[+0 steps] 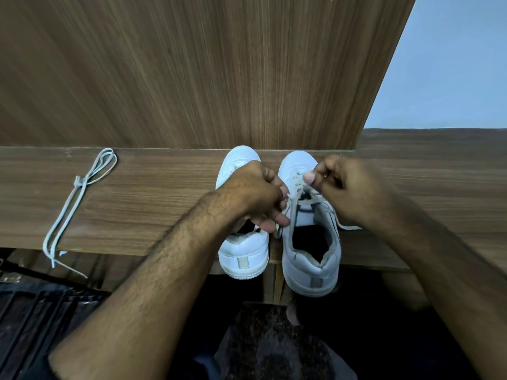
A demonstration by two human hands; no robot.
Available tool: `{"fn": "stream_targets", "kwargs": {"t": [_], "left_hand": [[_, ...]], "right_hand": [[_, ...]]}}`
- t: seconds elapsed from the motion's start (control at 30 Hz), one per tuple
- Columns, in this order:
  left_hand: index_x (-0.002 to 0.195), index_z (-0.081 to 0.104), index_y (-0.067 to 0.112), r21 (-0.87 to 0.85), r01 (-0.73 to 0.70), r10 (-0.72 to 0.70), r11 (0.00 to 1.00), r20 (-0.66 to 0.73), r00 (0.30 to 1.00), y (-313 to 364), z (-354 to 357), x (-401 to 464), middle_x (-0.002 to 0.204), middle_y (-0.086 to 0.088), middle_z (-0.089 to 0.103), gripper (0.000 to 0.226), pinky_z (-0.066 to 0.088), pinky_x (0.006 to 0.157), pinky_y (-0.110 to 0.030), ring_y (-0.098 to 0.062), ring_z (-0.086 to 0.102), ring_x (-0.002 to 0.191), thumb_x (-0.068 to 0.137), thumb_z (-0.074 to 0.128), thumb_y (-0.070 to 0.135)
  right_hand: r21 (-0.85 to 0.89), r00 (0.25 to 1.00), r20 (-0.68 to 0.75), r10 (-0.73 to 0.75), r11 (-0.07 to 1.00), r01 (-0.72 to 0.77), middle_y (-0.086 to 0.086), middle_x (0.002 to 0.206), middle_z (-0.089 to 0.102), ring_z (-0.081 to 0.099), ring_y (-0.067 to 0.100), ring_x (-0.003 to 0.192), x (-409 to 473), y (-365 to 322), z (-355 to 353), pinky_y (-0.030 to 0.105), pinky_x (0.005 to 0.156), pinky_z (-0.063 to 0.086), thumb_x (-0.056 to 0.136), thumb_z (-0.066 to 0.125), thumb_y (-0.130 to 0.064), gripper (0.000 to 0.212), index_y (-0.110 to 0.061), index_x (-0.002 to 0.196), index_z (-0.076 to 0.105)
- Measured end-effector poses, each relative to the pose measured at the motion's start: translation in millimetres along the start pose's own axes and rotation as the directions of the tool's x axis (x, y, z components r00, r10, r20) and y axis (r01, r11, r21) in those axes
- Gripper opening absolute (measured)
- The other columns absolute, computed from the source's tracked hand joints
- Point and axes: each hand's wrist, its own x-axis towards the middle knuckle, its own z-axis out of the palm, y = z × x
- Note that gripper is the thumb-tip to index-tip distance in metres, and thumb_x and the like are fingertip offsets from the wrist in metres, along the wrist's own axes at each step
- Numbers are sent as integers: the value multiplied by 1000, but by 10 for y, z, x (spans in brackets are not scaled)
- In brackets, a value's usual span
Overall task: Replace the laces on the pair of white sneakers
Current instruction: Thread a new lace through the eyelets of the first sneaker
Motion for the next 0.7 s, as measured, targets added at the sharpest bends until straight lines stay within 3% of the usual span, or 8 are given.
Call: {"fn": "stream_targets", "kwargs": {"t": [0.17, 0.27, 0.3, 0.37, 0.43, 0.47, 0.6, 0.7], "left_hand": [[92, 46, 12, -447, -241, 112, 862, -296, 949, 142, -134, 10, 74, -10, 63, 22, 59, 54, -37, -26, 69, 63, 101, 30, -1], [83, 42, 18, -588, -249, 120, 769, -250, 961, 180, -203, -5, 56, 0, 46, 26, 42, 40, -24, -13, 44, 42, 100, 29, 2], [81, 42, 20, -488, -228, 123, 842, -239, 963, 163, -197, -8, 56, 3, 42, 26, 33, 40, -21, -10, 36, 42, 100, 33, 5], [84, 51, 20, 4, -188, 183, 982, -231, 956, 70, -160, 11, 61, 5, 48, 15, 30, 46, -21, -10, 40, 50, 100, 52, 19], [89, 61, 18, 474, -172, 235, 864, -76, 969, -11, -114, -3, 68, 6, 56, 18, 37, 52, -23, -11, 51, 60, 92, 69, 34], [86, 64, 17, 551, -187, 222, 813, 3, 975, -38, -94, 6, 67, 7, 58, 22, 39, 54, -23, -9, 54, 61, 89, 73, 37], [78, 69, 16, 543, -200, 275, 815, -59, 960, 19, -82, -7, 65, 6, 62, 28, 41, 51, -19, -2, 52, 51, 94, 67, 39], [73, 61, 16, 316, -261, 340, 912, -228, 912, 84, -91, 1, 68, 0, 62, 36, 45, 60, -25, -9, 51, 57, 101, 56, 37]], "right_hand": [[72, 997, -78, 4, 997, 2, -8, 43, 50, 46, 4, 39, -1, -6, -105, 24, 50, 31, 97, 46, -57, 45, -24, 73, 66], [209, 998, -57, -27, 977, 38, -9, 49, 49, 40, 3, 44, 15, 13, -121, 25, 51, 32, 92, 56, -57, 40, -22, 76, 66], [299, 998, -41, -45, 953, 55, -10, 53, 51, 40, 3, 47, 15, -2, -130, 24, 52, 34, 90, 60, -56, 38, -21, 77, 66], [508, 997, -8, -74, 859, 68, -6, 63, 62, 49, 3, 55, 12, -46, -157, 20, 54, 40, 87, 64, -48, 33, -16, 82, 68], [652, 995, 2, -96, 755, 72, 7, 75, 69, 58, 7, 65, 5, -83, -184, 18, 60, 46, 89, 65, -40, 31, -10, 87, 69], [672, 994, -4, -110, 736, 84, 11, 78, 69, 59, 9, 68, 1, -98, -194, 19, 61, 47, 89, 65, -39, 31, -8, 88, 69], [576, 989, 8, -149, 809, 117, -10, 68, 66, 56, -1, 59, 8, -65, -171, 14, 56, 44, 88, 70, -30, 16, -13, 86, 69], [439, 981, 38, -188, 885, 153, -2, 77, 71, 65, 16, 67, 25, 9, -130, 33, 63, 53, 86, 75, -35, 13, -23, 89, 71]]}}
